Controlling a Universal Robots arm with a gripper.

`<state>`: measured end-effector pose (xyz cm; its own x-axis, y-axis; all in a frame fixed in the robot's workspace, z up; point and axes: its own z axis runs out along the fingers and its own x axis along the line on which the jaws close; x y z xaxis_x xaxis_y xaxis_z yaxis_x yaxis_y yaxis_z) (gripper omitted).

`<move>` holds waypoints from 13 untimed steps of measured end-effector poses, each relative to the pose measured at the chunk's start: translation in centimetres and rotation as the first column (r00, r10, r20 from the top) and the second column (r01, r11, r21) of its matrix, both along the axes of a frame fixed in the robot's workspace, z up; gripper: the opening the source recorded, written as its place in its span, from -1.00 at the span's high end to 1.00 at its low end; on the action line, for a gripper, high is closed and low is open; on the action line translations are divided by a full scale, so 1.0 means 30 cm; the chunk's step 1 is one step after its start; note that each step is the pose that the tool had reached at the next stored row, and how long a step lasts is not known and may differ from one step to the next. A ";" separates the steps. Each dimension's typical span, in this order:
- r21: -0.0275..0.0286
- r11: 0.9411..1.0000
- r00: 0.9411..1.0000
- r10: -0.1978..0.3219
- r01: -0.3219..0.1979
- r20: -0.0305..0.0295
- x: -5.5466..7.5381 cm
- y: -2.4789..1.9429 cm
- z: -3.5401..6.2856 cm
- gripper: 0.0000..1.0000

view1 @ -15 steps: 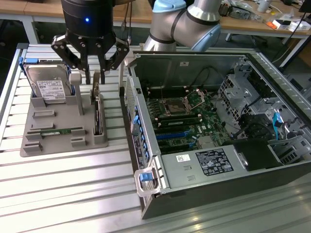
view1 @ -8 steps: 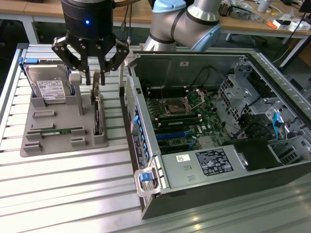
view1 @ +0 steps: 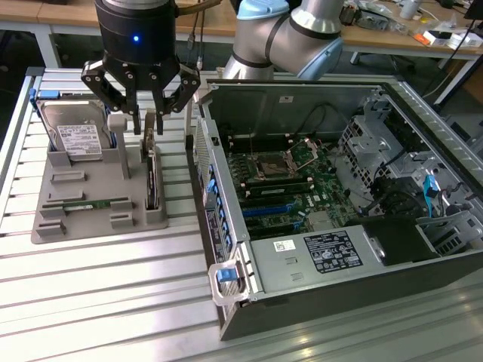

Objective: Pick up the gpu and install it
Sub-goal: 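Pick up the gpu and move the gpu toward the slot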

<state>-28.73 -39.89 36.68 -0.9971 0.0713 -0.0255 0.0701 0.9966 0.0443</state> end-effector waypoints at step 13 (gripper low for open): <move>0.000 1.000 1.000 0.000 0.000 0.000 0.000 0.000 -0.019 0.28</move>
